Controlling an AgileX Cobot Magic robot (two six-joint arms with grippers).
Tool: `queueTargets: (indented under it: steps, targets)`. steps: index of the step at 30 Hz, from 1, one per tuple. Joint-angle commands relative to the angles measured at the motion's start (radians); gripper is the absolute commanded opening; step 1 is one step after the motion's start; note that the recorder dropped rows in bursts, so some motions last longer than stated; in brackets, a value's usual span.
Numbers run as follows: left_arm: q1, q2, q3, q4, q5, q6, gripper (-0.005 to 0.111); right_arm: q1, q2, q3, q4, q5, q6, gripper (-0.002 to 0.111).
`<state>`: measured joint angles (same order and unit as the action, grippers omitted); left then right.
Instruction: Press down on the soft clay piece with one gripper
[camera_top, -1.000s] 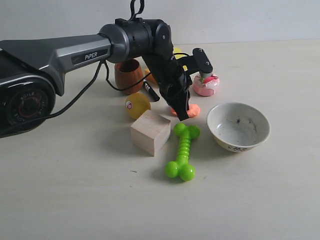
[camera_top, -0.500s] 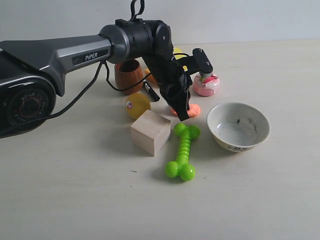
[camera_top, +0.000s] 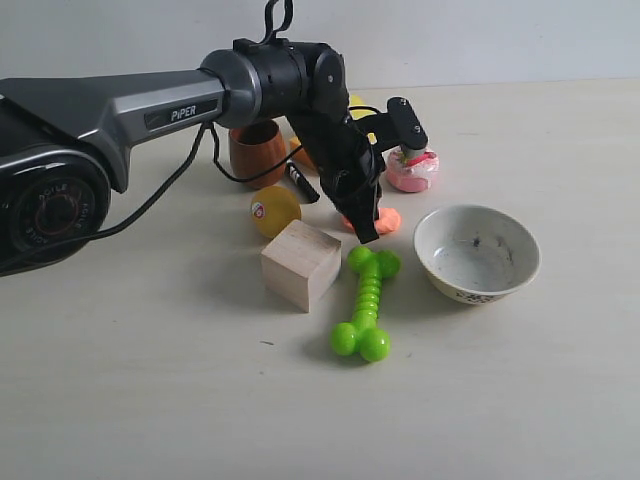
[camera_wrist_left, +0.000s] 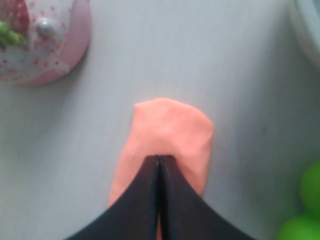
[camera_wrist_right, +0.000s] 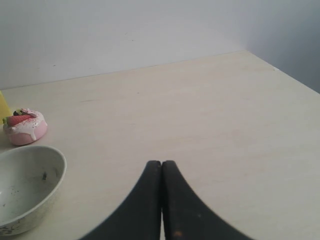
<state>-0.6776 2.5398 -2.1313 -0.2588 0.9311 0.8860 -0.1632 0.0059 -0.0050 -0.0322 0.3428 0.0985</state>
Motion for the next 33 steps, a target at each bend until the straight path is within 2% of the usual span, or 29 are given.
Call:
queueTargets:
  steps: [1,19,33]
  targets:
    - [-0.002,-0.006,0.012,0.014,-0.01,-0.01,0.0,0.0,-0.006,0.005,0.0,-0.004,0.0,0.0]
    - [-0.002,-0.05,0.012,-0.025,-0.058,-0.01,0.0,0.0,-0.006,0.005,0.0,-0.004,0.0,0.0]
    - [0.0,-0.052,0.012,-0.033,-0.027,-0.025,0.0,0.0,-0.006,0.005,0.0,-0.004,0.0,0.0]
